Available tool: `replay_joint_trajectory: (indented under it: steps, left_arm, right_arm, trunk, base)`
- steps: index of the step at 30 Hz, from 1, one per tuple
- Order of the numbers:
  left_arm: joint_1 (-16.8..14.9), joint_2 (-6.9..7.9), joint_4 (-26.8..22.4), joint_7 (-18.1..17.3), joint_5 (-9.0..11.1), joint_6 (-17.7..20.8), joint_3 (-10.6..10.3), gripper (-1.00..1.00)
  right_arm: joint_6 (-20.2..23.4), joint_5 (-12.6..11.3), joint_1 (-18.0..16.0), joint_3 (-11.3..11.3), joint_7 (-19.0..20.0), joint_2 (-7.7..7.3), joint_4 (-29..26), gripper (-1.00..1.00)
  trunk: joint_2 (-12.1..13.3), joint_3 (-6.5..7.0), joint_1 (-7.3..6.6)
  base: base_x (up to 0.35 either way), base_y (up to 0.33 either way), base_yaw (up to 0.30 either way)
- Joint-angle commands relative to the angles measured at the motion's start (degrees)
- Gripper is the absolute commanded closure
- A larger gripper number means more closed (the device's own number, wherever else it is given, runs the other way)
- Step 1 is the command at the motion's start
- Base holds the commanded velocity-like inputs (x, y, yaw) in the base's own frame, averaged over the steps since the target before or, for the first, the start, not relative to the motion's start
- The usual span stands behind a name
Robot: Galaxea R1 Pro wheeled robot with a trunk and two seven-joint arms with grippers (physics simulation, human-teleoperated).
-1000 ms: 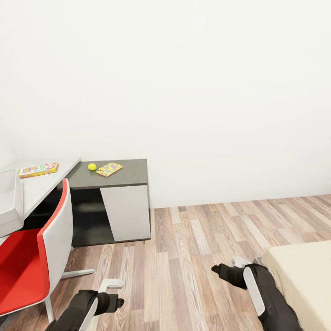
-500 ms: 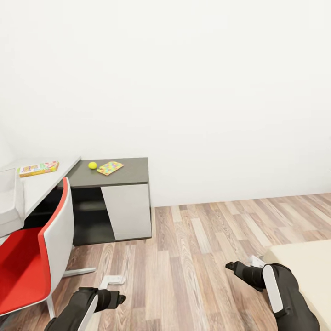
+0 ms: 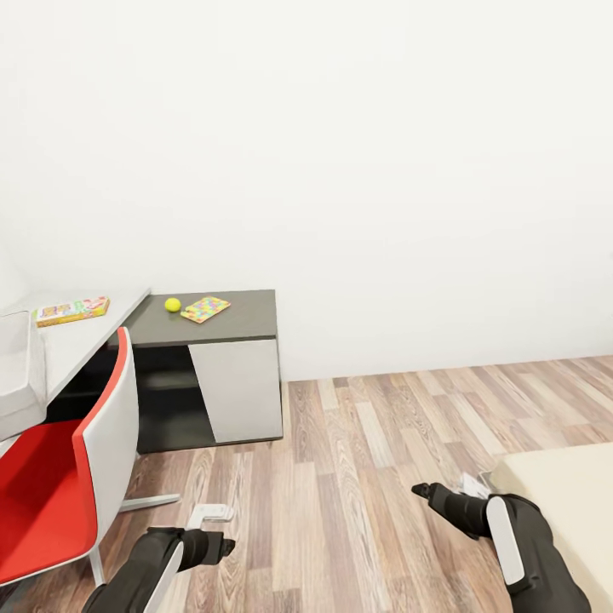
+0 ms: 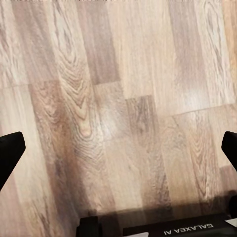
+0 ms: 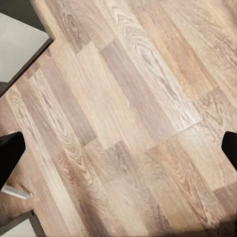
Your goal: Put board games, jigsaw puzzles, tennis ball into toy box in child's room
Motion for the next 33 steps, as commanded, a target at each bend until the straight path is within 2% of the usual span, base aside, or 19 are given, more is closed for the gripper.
replay_joint_trajectory:
  steps: [1,5,18,33]
  left_arm:
    - [-0.04,0.05,-0.07,-0.03,0.13,0.26,-0.12,-1.0]
    - [-0.03,-0.02,-0.08,-0.01,0.12,0.16,-0.13,-1.0]
    - [-0.02,-0.03,-0.09,0.06,0.05,-0.03,-0.13,-1.0]
    - [-0.02,-0.04,-0.09,0.06,0.05,-0.06,-0.13,-1.0]
  right_arm:
    - [-0.05,0.37,0.09,-0.2,0.55,0.03,0.06,-1.0]
    - [-1.2,0.92,0.54,-0.17,0.65,-0.23,1.4,-1.0]
    - [-1.46,0.44,0.64,-0.43,0.58,-0.21,2.39,-1.0]
    - [-1.27,0.37,0.67,-0.29,0.74,-0.29,2.02,-1.0]
  trunk:
    - [-0.03,-0.06,0.0]
    - [-0.03,-0.06,0.0]
    - [-0.03,-0.08,0.0]
    - [-0.03,-0.88,0.0]
  base:
    - [0.0,0.001,0.0]
    - [0.0,0.0,0.0]
    - [0.092,-0.07,-0.004]
    - [0.014,-0.013,-0.181]
